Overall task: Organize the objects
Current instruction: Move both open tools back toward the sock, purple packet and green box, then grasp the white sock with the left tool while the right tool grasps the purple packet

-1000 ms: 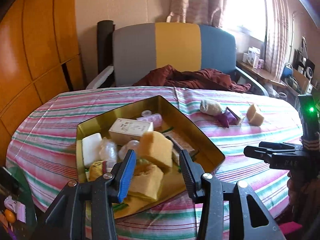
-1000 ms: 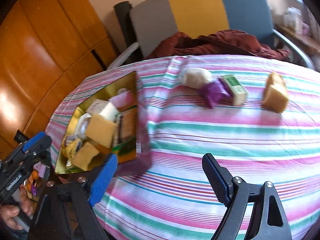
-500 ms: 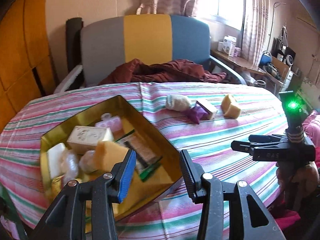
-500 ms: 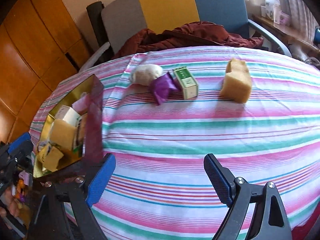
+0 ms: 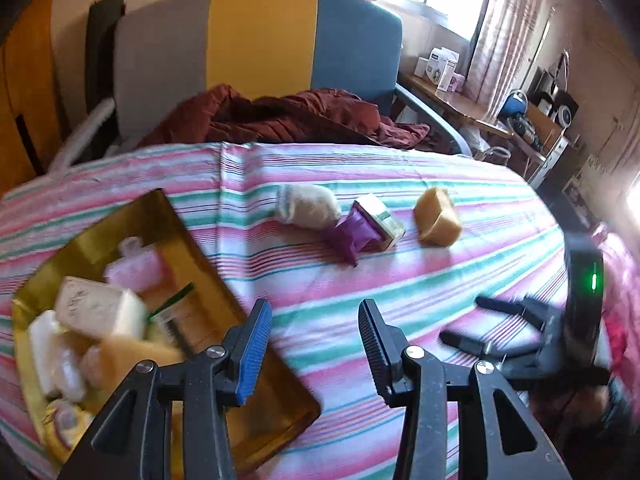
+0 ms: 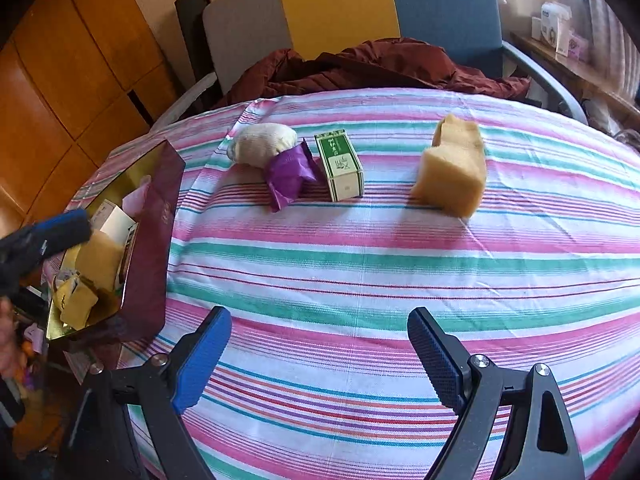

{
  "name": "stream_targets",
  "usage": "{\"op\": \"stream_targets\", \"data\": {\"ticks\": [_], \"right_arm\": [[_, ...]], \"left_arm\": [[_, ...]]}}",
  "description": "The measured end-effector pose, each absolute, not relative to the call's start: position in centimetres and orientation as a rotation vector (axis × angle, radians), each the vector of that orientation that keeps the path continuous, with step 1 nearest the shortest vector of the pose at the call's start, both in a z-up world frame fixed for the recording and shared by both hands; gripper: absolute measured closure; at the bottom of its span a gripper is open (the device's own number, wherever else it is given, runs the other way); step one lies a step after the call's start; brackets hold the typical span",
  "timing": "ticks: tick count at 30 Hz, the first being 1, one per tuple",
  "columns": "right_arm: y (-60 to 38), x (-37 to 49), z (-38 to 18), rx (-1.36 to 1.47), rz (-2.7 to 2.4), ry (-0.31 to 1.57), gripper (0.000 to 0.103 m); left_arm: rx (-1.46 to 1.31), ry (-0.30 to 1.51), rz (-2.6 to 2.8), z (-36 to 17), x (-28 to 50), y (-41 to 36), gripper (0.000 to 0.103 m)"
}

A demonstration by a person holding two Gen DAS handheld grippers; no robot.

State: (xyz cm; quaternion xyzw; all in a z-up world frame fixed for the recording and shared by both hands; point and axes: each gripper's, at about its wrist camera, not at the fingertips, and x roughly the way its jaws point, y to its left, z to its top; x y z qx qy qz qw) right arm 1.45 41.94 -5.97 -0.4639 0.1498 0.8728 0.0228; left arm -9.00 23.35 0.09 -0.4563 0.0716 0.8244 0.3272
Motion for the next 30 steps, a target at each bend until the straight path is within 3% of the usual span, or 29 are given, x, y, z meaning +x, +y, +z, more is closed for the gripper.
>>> {"op": "stream_targets", "data": {"ticks": [9,13,14,24,26,30], "right_arm": [[42.5,1.6,-5.9,-1.439,2.717,0.537,0.013],[42.3,1.5,-5.8,-1.452,2.733,0.547,0.012],[42.2,1.4,-5.9,-1.456,2.735,0.548,0.012],[42.8,1.3,-6.7,-1.484,2.712,0.597,0.012],[42.9,1.3,-6.9,-1.489,2.706,0.605,0.012],[43.0,1.1,-7.4,-1.502,2.698,0.653,0.012]], "left_arm": [[-1.316,0.136,2.141,-1.7,-15.6,29.4,0.055],[-1.36,0.122,2.137,-3.1,-18.2,31.6,0.023],[-1.377,0.134,2.134,-3.6,-18.9,32.3,0.022],[-1.469,0.254,2.155,-7.5,-22.2,36.1,0.024],[-1.506,0.266,2.159,-8.2,-22.7,35.6,0.035],[-1.462,0.207,2.131,-7.7,-22.5,33.7,0.041]]}}
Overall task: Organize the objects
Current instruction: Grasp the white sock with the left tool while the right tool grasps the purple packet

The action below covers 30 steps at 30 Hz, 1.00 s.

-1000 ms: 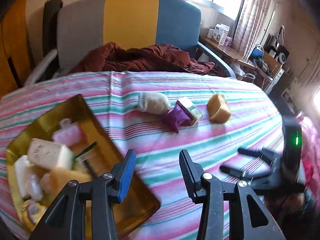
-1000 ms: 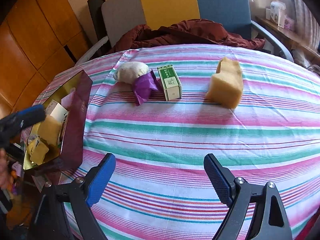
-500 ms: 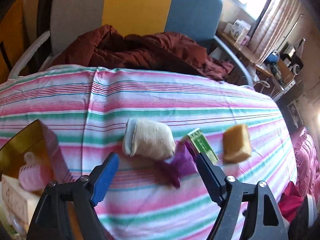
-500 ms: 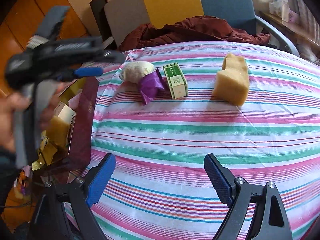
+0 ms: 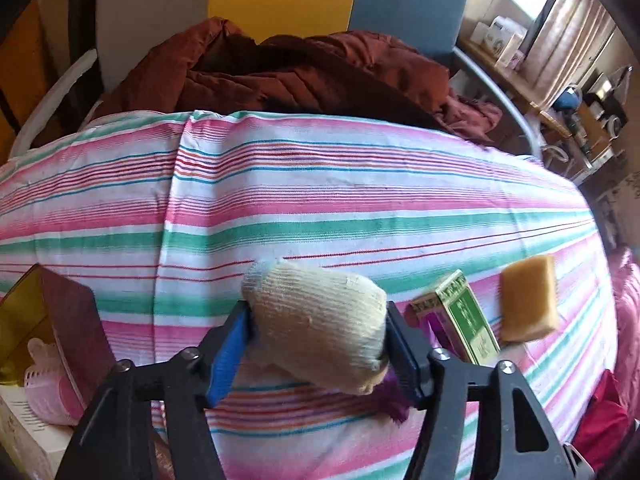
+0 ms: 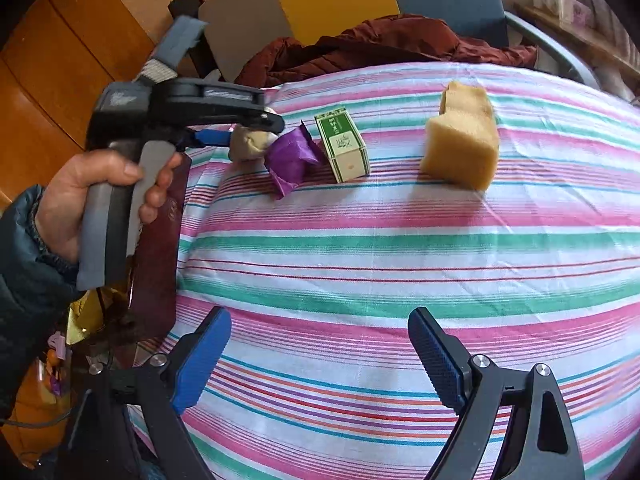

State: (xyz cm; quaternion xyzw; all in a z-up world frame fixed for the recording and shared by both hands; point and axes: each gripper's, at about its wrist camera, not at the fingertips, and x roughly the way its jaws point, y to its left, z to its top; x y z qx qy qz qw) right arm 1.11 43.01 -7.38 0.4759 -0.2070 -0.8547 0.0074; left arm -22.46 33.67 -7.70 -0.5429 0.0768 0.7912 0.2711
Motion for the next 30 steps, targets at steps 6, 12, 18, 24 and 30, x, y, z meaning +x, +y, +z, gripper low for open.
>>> {"op": "stream_targets", "data": {"ticks": [6,12,18,24,30], "right_arm": [[42.8,0.1,-8.1,1.477,-2.595,-0.802,0.012],[41.1,-3.9,-7.6,1.407,-2.569,-0.866,0.016],[40.8,-9.1,-8.9,1.431,-2.561,-1.017,0.023],[42.5,-12.0,-9.1,1.432,-2.633,-1.19,0.028],[42.6,-14.2,-8.9,1.526,-2.722,-1.054,0.038]], "left_arm": [[-1.331,0.113,2.149,-4.0,-20.1,30.3,0.044],[-1.252,0.031,2.166,-0.8,-17.2,25.5,0.044],[-1.204,-0.023,2.202,1.0,-14.8,20.0,0.044],[-1.208,-0.129,2.221,1.5,-13.6,15.0,0.043],[-1.208,-0.211,2.253,1.5,-12.5,11.0,0.043]]}}
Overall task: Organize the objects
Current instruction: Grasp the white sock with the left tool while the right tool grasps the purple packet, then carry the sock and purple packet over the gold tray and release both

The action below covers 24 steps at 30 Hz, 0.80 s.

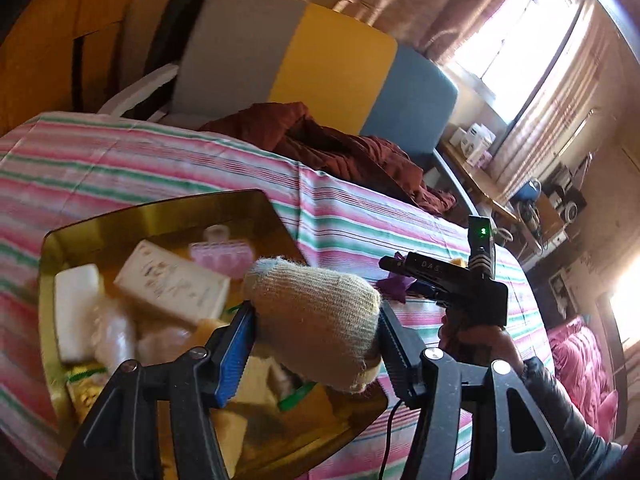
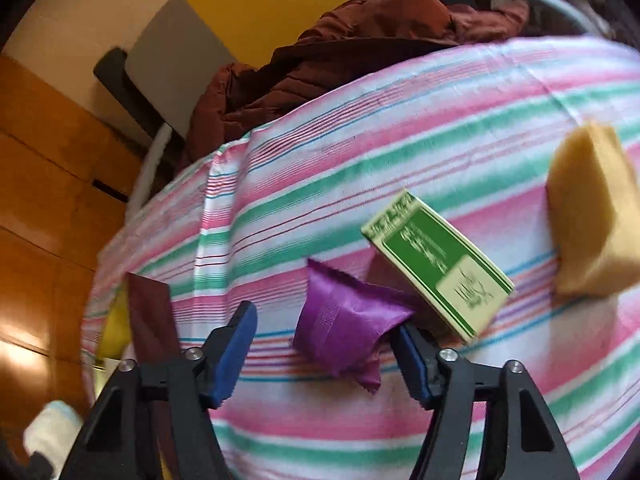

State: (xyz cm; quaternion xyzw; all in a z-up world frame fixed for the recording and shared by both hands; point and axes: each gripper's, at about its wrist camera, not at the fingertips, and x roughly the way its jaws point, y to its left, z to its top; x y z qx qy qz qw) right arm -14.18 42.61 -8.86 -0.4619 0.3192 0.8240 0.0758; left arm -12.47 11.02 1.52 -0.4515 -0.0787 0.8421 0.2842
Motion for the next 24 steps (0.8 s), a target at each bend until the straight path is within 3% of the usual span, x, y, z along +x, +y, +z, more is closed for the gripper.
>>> {"op": "stream_targets", "data": {"ticks": [4,10,24], "right_arm": [[40.9,-14.9,-8.6,-1.451,2.504,0.657,0.059],[38.5,-11.6,-8.2,-1.502,2.588,0.469,0.061],[33.7,-2.1,-5.3,-1.455,2.769,0.429,0.061]], "left_arm": [[-1.22,-0.251,2.285,1.0,-11.7,8.5,0.043],[-1.23,-0.249,2.391,0.3,-10.1,5.1,0.043],[-1.083,0.012,2.655,0.8,-4.8,3.2,0.043]]}}
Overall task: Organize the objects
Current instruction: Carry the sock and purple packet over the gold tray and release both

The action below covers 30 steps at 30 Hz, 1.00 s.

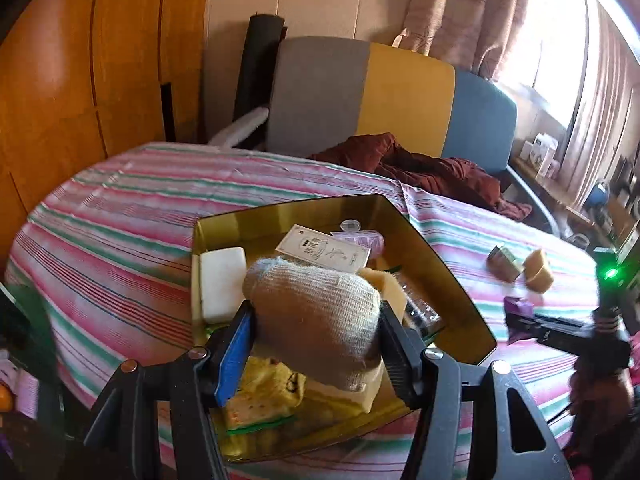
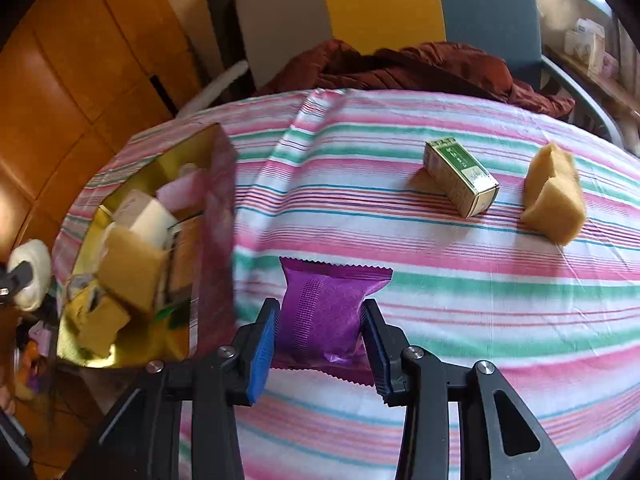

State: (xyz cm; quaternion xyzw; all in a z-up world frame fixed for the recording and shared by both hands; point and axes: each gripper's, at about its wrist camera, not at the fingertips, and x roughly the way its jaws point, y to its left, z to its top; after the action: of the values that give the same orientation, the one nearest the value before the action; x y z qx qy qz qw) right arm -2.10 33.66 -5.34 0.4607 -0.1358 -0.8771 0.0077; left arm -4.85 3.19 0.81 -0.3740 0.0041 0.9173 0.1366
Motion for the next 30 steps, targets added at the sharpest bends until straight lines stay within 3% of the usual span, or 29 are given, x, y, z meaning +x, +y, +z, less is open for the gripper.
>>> {"op": "stream_targets", "data": {"ticks": [18,30], "right_arm": [[25.1,0.4,-0.6,1.219,-2.621,-0.307,0.061],[20.2,-0.2,-0.4,1.201,-2.527,-0.192,0.061]], "left_arm": [[-1.041,0.091,2.668,0.9,-1.2,2.9,0.043],[-1.055,-0.012,2.676,0.7,-1.1,0.8,0.043]]}}
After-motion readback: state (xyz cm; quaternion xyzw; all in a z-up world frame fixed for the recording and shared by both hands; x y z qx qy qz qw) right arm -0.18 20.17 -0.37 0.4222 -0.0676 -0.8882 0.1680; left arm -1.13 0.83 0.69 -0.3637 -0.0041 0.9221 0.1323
